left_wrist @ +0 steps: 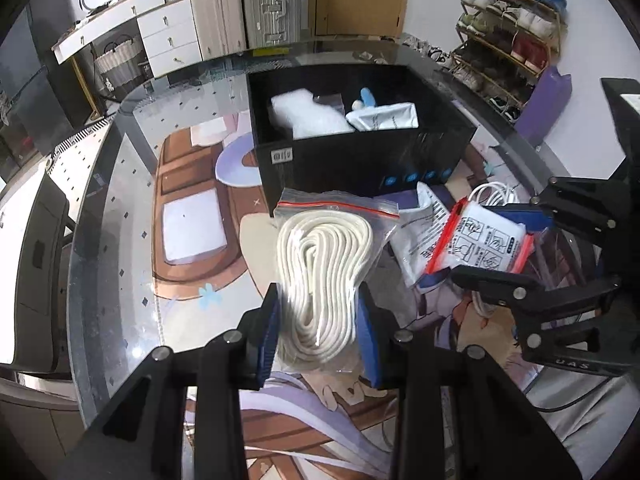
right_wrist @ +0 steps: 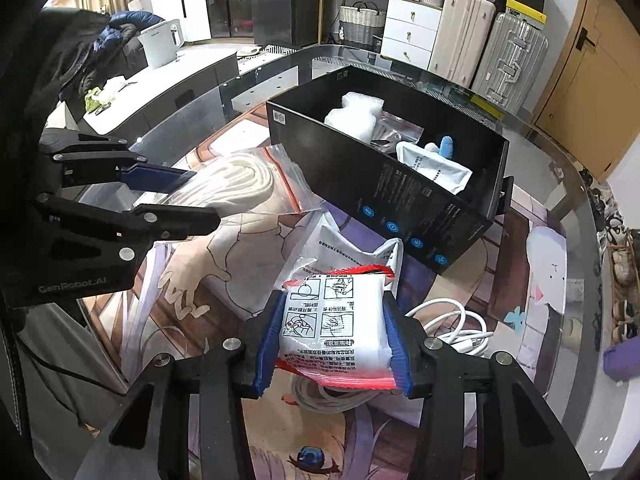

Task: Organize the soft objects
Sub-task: 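Carry the red-edged packet into the bin while the left carries the bagged white rope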

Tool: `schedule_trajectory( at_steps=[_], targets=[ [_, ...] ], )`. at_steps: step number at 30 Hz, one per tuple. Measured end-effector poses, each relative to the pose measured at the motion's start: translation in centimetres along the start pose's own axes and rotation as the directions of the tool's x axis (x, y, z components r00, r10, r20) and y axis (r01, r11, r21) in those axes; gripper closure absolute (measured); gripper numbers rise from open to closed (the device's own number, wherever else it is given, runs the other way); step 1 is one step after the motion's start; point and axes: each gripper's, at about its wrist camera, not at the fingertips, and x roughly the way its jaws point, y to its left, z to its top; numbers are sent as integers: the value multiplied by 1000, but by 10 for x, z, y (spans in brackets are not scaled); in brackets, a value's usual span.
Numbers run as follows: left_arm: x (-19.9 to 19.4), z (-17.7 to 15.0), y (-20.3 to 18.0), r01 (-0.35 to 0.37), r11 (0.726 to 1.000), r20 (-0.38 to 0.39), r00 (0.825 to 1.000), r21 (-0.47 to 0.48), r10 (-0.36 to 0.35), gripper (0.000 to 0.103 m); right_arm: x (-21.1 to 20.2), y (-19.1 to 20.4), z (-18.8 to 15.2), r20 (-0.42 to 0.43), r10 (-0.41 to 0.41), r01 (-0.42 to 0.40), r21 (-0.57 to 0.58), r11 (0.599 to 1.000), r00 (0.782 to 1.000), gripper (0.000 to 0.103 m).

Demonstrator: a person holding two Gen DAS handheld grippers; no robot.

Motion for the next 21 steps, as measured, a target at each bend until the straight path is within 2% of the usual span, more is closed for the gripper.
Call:
schedule_trajectory(
  at_steps=[9,14,21],
  targets=[
    [-24,3,-9,4,1000,74,997,15,-5,69,-19,-5,3,45,26,-28,23,999,999,56],
    [-40,6,-12,4,1000,124,992,28,-7,69,-42,-10,9,109,40,-45,45,998,993,56],
    [-60,16,-19,7,999,205,979,41,-15,69,-72,-9,18,201,19,-25,30,999,979,56]
  ],
)
